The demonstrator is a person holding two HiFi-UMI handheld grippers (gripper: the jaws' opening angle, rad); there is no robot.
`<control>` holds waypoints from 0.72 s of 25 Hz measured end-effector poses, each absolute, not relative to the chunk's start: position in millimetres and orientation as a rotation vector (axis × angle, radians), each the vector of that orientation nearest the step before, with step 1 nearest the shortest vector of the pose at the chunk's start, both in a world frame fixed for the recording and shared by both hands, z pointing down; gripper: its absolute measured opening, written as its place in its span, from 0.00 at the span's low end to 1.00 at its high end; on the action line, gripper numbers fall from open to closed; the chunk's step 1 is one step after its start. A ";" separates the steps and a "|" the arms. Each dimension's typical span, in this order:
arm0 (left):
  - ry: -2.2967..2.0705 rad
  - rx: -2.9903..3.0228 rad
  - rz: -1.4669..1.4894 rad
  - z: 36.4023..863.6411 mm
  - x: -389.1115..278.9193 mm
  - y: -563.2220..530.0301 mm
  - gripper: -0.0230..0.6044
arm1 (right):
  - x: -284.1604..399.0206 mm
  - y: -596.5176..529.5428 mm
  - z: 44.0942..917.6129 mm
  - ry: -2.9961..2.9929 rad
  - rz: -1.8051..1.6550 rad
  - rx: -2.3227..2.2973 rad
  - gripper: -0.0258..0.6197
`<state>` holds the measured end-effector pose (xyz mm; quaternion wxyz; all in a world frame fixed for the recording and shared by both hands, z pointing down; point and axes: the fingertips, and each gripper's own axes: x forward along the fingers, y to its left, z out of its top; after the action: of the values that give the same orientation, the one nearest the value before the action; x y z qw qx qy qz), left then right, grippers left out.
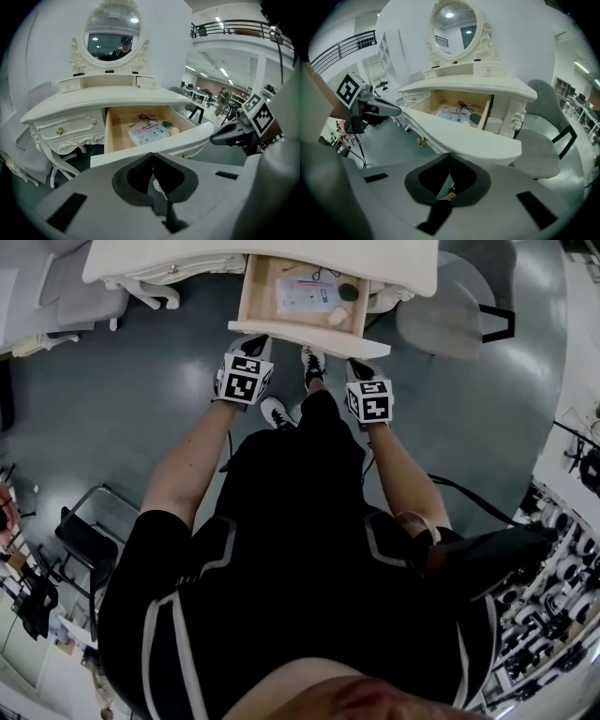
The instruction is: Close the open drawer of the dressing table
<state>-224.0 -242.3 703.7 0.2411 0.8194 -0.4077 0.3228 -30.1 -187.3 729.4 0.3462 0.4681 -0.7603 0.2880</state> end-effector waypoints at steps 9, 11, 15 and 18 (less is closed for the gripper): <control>-1.094 2.232 0.889 709.9 -215.7 -258.9 0.04 | -25.7 -210.5 732.6 -1.978 0.772 1.223 0.05; -1.102 2.238 0.885 708.6 -216.6 -261.4 0.04 | -24.6 -217.7 733.1 -1.978 0.771 1.226 0.05; -1.138 2.227 0.860 705.4 -220.1 -272.3 0.04 | -21.8 -230.9 734.4 -1.980 0.788 1.231 0.05; -1.139 2.219 0.858 702.6 -220.2 -280.2 0.04 | -19.1 -241.7 735.0 -1.978 0.799 1.240 0.05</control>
<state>-220.2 -280.2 702.6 0.2491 0.8148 -0.4180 0.3151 -19.1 -241.7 735.0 0.3306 0.4742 -0.7566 0.3055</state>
